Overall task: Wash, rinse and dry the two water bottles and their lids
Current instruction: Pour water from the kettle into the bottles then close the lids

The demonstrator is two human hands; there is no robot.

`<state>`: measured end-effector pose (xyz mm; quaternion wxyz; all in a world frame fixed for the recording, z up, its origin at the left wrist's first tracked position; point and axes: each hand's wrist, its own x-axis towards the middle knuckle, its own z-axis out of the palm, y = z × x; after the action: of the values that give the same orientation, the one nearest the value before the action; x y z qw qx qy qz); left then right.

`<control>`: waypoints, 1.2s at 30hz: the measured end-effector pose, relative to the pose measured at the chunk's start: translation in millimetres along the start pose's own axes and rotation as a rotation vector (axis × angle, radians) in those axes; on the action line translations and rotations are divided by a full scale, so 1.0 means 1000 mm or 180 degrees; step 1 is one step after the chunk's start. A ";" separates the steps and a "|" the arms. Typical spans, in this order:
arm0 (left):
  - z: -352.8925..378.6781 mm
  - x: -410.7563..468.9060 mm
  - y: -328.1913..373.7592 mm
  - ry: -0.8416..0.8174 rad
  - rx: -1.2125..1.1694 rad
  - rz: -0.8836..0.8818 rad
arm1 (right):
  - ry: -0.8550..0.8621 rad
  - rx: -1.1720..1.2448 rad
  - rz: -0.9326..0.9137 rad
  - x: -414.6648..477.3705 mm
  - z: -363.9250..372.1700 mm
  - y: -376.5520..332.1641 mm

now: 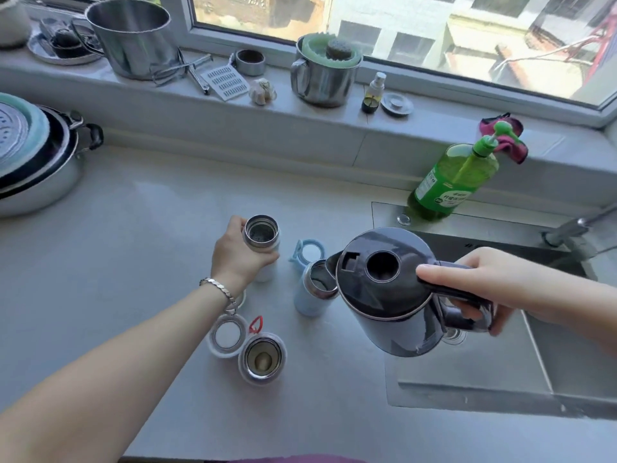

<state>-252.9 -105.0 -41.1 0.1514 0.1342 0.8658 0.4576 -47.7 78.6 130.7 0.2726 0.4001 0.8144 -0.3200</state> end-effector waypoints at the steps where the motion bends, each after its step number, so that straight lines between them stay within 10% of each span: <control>1: 0.001 0.004 0.000 -0.0010 0.0044 -0.0019 | -0.0022 -0.0006 0.0007 0.001 0.002 0.002; 12: -0.019 -0.018 -0.016 -0.0489 -0.0066 -0.0057 | -0.0231 -0.0268 -0.0100 0.006 0.020 0.011; 18: -0.050 -0.119 -0.057 -0.1880 0.0793 0.0588 | -0.0382 -0.0542 -0.0080 0.005 0.035 0.011; 26: -0.003 -0.145 -0.084 -0.0620 0.0268 0.0552 | -0.0378 -0.0646 -0.0039 0.003 0.057 0.015; 36: 0.022 -0.155 -0.067 -0.0247 0.0233 0.0560 | -0.0285 -0.0850 -0.0450 -0.009 0.062 -0.005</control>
<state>-108.3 -182.9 -87.1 0.1391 0.2329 0.8603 0.4317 -35.5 26.3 97.9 0.3361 0.2873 0.8629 -0.2448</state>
